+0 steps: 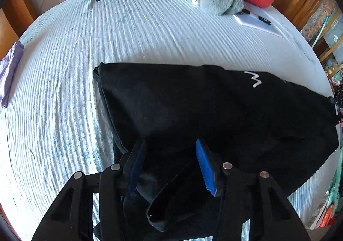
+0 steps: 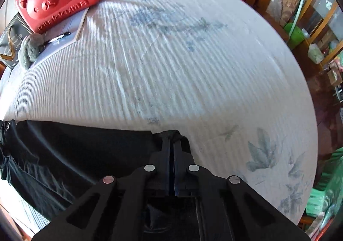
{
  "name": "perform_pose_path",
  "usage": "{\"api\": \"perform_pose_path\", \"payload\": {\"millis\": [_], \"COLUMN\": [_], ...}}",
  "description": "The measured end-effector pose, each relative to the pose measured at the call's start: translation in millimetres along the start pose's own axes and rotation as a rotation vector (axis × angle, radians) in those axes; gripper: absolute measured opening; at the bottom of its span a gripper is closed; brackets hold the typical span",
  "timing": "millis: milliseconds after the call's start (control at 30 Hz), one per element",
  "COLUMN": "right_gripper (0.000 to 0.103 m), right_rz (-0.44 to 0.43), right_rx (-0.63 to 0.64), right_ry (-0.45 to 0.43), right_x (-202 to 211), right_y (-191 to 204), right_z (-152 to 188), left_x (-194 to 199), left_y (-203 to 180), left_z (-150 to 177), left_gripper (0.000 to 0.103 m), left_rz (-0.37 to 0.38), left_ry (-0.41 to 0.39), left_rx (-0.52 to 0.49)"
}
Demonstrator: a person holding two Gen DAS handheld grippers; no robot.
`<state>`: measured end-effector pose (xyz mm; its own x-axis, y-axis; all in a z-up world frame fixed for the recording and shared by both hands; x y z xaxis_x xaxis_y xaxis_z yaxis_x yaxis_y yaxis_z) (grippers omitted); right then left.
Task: Fold clothes
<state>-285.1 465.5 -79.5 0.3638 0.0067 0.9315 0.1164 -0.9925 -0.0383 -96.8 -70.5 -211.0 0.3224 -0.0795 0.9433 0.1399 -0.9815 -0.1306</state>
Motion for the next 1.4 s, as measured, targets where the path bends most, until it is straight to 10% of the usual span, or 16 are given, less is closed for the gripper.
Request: {"api": "perform_pose_path", "payload": {"millis": [267,333,467,767,833,967,1167,1400], "right_gripper": [0.005,0.005,0.038,0.037,0.018,0.018,0.019,0.020], "right_rz": [-0.002,-0.039,-0.096,-0.148,-0.081,0.062,-0.216,-0.515], "right_rx": [-0.371,-0.329,-0.244,-0.130,-0.063,-0.018,0.131,0.388], "right_ry": [-0.035,-0.073,-0.076,0.009,0.060,0.023,-0.148,-0.116], "right_x": [-2,18,47,24,17,36,86,72], "right_y": [-86,-71,-34,11,18,21,134,343], "right_z": [21,30,60,98,103,92,49,9], "left_x": [2,14,42,37,32,32,46,35], "left_y": [1,8,21,7,2,2,27,29], "left_z": [5,7,15,37,42,55,54,61], "left_gripper": [0.053,0.054,0.054,0.054,0.053,0.045,0.046,0.046], "left_rz": [-0.041,-0.009,0.051,0.047,0.025,0.016,0.085,0.140], "left_ry": [-0.062,-0.075,-0.115,-0.074,-0.049,-0.017,-0.020,0.012], "left_rx": [-0.030,0.009,0.070,-0.003,-0.045,-0.079,-0.001,-0.027]}}
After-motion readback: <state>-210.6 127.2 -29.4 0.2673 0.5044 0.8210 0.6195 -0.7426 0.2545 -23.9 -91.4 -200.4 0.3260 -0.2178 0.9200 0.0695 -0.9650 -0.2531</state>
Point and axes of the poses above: each gripper's, at about its wrist camera, not at the fingertips, and x roughly against the way its jaws point, y to its left, z to its underside, the point moved 7 cm from there along -x, roughly the way its jaws point, and after that the axes turned 9 degrees about x, right-handed, at the moved point
